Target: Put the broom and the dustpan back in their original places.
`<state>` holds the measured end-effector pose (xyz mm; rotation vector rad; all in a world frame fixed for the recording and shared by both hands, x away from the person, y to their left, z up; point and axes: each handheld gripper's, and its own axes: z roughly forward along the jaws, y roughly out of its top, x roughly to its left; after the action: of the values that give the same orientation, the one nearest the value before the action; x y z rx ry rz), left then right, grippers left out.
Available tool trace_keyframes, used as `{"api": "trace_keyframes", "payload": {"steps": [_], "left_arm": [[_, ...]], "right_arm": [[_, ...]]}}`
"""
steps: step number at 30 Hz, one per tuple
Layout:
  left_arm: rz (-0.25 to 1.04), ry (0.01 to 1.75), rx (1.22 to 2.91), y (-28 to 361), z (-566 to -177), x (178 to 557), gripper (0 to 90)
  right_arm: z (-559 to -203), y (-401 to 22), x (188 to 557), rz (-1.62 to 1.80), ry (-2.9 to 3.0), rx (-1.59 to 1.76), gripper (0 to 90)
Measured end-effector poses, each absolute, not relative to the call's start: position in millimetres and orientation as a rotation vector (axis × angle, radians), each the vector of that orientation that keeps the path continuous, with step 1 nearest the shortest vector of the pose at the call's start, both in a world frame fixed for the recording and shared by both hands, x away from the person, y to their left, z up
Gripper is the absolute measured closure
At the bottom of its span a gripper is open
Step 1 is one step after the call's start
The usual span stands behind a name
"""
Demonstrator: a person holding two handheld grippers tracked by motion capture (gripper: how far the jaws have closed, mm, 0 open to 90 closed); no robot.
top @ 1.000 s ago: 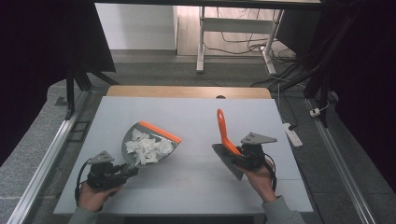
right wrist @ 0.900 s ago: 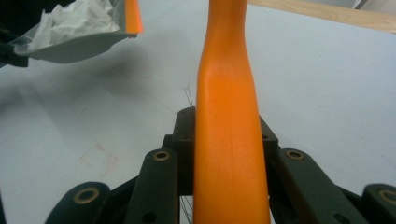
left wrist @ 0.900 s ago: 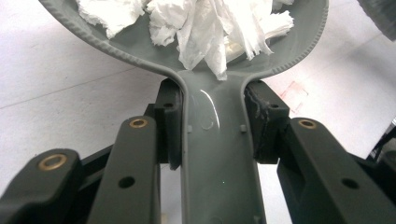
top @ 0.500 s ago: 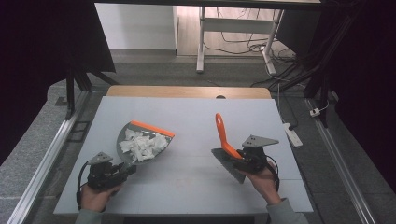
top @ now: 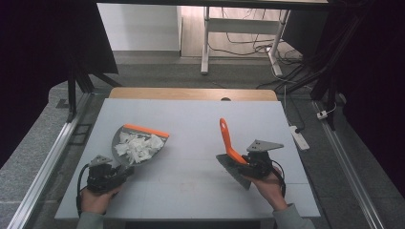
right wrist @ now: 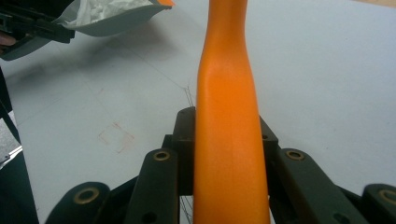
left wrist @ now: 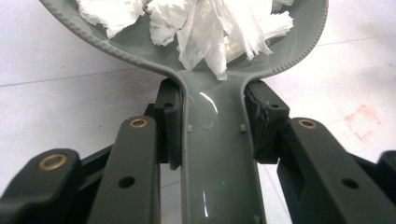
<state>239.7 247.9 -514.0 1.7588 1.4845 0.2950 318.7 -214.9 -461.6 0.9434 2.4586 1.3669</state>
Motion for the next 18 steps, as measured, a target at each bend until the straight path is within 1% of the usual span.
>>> {"api": "trace_keyframes", "payload": {"steps": [18], "left_arm": [[0.283,1.647,1.680,249,-527,255,61.2]], "right_arm": [[-479,-208,320,1.342,2.558,0.986,70.7]]}}
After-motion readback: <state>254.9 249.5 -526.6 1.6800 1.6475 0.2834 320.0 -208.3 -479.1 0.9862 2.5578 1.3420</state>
